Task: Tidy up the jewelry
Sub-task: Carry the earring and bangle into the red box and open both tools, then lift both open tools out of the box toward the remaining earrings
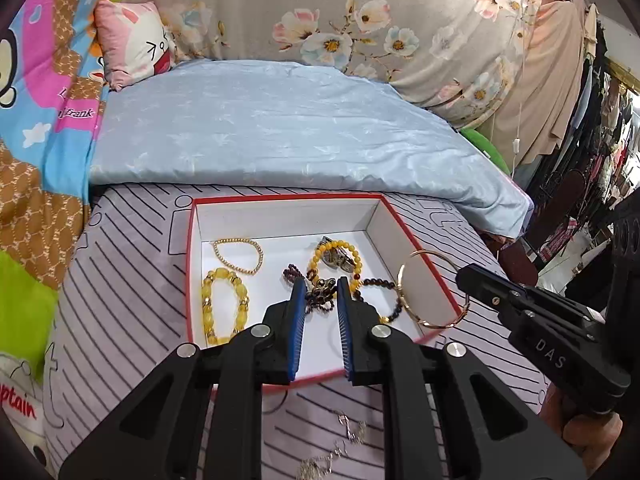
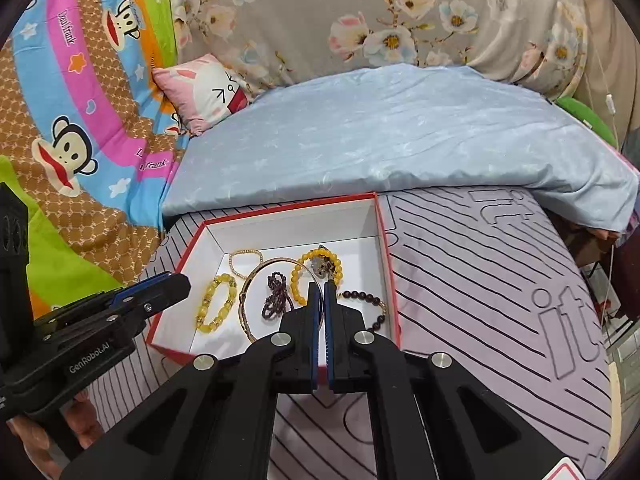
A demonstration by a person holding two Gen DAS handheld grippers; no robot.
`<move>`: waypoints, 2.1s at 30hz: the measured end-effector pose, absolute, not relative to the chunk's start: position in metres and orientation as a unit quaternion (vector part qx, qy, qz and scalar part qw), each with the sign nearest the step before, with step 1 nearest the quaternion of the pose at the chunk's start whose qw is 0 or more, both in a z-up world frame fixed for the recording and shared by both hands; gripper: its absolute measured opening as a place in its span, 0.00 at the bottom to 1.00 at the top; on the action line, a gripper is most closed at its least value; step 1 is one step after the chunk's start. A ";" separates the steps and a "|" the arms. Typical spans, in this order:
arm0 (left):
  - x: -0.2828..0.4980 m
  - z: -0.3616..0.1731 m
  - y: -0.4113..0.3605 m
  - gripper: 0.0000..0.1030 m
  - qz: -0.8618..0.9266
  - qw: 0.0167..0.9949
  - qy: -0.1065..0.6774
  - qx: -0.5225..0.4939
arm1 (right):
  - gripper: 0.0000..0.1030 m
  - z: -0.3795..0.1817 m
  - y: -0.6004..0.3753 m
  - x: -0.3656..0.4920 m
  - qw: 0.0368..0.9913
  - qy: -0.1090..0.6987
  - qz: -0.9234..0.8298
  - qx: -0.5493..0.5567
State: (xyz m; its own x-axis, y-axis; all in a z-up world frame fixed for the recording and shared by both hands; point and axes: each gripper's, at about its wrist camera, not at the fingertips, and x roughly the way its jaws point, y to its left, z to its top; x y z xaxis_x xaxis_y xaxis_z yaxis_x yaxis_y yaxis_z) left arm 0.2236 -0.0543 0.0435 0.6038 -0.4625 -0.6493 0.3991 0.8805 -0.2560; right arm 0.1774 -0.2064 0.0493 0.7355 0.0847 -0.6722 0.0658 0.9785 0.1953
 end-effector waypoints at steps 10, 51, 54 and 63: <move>0.259 0.011 -0.065 0.15 -0.231 0.887 0.399 -0.038 | 0.03 0.011 -0.201 0.217 0.914 0.394 0.001 0.096; 0.163 0.014 -0.001 0.53 -0.187 0.897 0.396 -0.064 | 0.23 0.009 -0.181 0.093 0.916 0.392 -0.010 0.079; 0.149 0.002 -0.005 0.53 -0.195 0.888 0.413 -0.062 | 0.23 0.003 -0.178 0.079 0.912 0.402 -0.007 0.082; 0.120 -0.029 -0.021 0.53 -0.213 0.866 0.449 -0.050 | 0.23 -0.015 -0.176 0.055 0.899 0.426 -0.007 0.097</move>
